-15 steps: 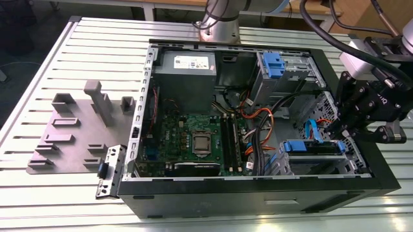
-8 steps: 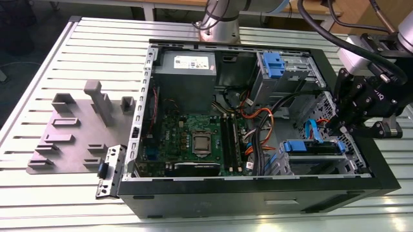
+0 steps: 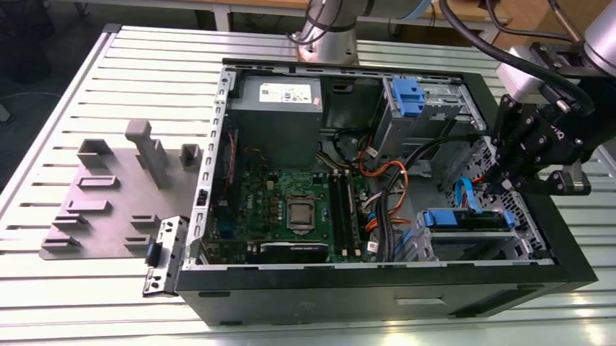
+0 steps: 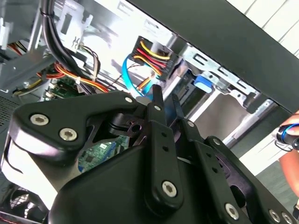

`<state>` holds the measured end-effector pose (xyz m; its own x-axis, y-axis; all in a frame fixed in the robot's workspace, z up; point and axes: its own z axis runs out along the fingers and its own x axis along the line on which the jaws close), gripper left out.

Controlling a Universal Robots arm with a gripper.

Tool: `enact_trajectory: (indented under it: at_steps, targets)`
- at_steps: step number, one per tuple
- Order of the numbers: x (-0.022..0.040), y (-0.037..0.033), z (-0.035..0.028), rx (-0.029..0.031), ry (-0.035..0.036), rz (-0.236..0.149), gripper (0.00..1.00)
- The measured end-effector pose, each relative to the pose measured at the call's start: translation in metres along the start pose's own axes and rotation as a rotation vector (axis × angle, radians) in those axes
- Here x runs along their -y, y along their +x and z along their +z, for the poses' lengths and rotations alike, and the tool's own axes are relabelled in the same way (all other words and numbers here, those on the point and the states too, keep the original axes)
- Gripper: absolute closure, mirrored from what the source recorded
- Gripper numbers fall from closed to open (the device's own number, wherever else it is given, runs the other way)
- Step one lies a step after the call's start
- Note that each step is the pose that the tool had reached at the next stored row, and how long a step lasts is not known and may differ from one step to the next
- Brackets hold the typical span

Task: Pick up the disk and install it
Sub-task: 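Insert the second disk wire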

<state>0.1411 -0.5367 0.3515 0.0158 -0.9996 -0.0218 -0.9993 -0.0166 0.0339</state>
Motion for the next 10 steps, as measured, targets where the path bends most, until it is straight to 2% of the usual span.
enact_trajectory:
  at_steps: [4,10]
  targets:
    - [0.0001,-0.0040,0.0007,0.0051,0.0001,0.000,0.76]
    - [0.0027,-0.0045,0.0020,0.0057,0.0000,0.000,0.76]
